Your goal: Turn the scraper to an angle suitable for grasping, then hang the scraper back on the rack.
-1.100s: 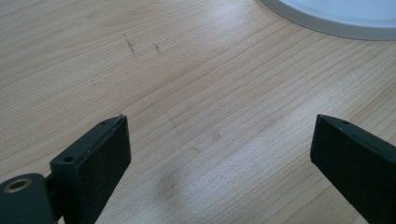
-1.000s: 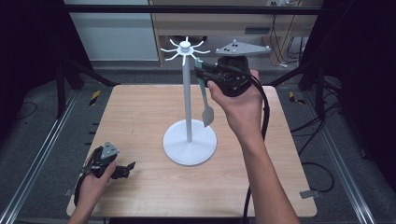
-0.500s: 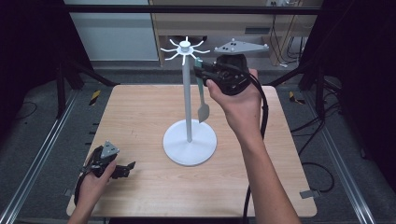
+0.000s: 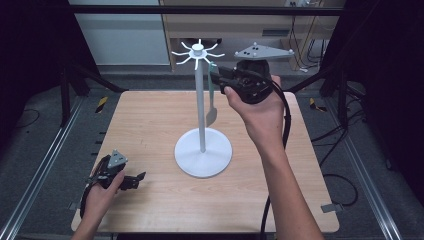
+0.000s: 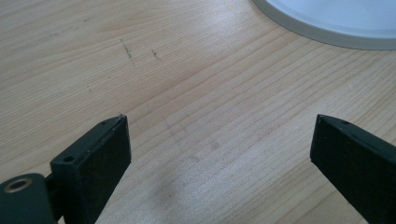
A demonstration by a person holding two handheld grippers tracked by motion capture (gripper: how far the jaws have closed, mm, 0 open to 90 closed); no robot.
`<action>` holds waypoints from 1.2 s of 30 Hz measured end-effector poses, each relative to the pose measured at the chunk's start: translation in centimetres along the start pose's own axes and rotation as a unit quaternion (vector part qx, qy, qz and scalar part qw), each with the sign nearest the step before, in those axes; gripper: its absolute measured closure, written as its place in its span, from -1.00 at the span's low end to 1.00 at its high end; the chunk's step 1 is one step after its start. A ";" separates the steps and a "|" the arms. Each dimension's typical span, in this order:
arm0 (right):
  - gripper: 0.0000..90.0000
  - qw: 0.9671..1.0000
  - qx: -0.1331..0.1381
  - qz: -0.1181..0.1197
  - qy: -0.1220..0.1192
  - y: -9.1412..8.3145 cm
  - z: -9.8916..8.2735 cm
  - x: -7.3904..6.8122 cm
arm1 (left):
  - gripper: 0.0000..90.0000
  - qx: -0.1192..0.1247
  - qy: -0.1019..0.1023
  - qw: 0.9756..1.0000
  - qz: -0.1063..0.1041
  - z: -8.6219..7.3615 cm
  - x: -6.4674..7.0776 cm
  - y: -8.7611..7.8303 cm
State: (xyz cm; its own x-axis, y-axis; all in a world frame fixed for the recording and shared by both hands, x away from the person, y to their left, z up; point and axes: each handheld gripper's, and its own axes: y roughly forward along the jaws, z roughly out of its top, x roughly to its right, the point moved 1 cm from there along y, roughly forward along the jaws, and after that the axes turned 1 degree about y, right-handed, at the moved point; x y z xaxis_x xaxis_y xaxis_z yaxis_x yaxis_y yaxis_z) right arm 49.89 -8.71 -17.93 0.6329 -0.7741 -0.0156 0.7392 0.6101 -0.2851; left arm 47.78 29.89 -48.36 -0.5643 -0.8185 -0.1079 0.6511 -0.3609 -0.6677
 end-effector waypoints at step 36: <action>-0.44 0.990 -0.064 -0.119 0.043 -2.3 -11.9 6.1 | -0.89 -0.004 0.012 1.000 -0.001 0.2 0.3 0.2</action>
State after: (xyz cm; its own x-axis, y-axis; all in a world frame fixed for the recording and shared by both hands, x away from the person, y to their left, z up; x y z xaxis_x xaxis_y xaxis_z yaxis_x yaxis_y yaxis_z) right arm 49.35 -16.84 -28.76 0.4181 -0.9083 -0.0139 0.8260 0.3865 -0.4102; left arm 47.82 29.50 -48.36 -0.5770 -0.8073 -0.1239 0.6465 -0.3588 -0.6733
